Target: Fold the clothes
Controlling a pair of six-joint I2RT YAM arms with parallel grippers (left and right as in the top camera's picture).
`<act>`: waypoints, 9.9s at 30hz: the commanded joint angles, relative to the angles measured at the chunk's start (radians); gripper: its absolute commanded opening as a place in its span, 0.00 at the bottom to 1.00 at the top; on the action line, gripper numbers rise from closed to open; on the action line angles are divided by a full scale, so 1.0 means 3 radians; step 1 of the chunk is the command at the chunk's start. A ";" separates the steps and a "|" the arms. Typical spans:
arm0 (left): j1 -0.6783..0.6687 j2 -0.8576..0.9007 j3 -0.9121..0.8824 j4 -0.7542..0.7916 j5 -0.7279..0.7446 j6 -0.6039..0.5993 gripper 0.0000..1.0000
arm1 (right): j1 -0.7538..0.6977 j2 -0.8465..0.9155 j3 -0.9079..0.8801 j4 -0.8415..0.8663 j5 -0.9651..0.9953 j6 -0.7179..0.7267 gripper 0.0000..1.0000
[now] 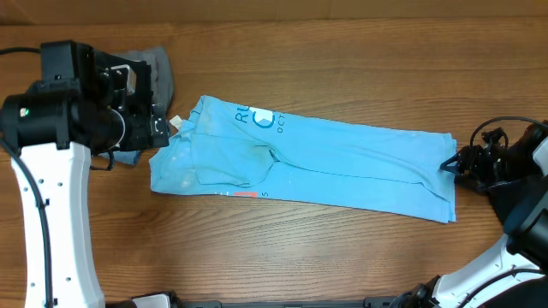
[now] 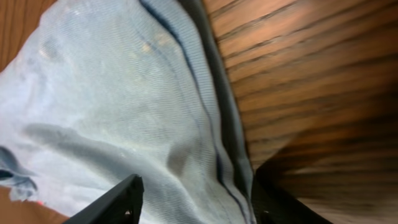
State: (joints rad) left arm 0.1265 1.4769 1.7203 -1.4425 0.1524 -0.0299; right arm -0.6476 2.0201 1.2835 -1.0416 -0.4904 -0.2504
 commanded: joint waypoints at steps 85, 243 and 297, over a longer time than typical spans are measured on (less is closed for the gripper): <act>0.0013 0.0023 0.0060 0.0033 -0.0109 -0.0088 1.00 | 0.2421 -0.0408 0.0693 -0.0460 0.1110 0.2043 0.04; 0.0013 0.0023 0.0060 0.0033 -0.0109 -0.0086 1.00 | 0.1672 -0.0689 0.0228 0.0050 0.0504 0.1002 0.04; 0.0013 0.0023 0.0060 0.0033 -0.0109 -0.0088 1.00 | 0.2936 -0.0727 0.0214 0.0764 0.1484 0.2331 0.14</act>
State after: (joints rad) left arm 0.1265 1.4776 1.7229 -1.4357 0.1253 -0.0502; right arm 0.2398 1.7618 1.3319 -0.8139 -0.0696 0.3603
